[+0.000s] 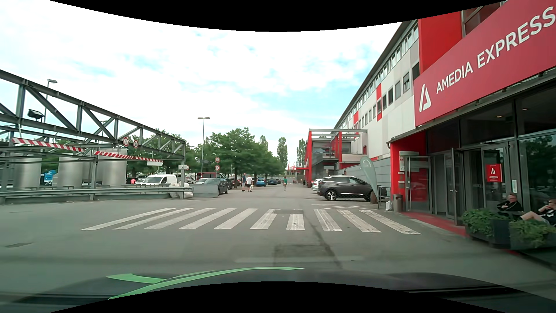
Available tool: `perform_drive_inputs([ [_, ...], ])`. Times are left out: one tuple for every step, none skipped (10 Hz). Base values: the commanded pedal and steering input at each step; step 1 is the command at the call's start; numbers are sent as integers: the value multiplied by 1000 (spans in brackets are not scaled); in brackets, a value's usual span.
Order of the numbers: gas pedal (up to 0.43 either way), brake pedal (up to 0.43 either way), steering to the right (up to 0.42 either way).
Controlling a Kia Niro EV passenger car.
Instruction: Follow the waypoints while adhering to traffic rules and regulations
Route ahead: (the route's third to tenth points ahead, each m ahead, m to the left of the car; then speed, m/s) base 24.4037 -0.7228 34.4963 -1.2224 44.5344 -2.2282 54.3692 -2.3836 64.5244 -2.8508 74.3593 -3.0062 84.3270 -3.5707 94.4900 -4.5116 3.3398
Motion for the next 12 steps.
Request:
perform_drive_inputs([
  [8, 0, 13],
  [8, 0, 13],
  [8, 0, 13],
  [8, 0, 12],
  [8, 0, 12],
  [8, 0, 12],
  [8, 0, 12],
  [8, 0, 11],
  [8, 0, 10],
  [8, 0, 10],
  [8, 0, 10],
  [8, 0, 10],
])
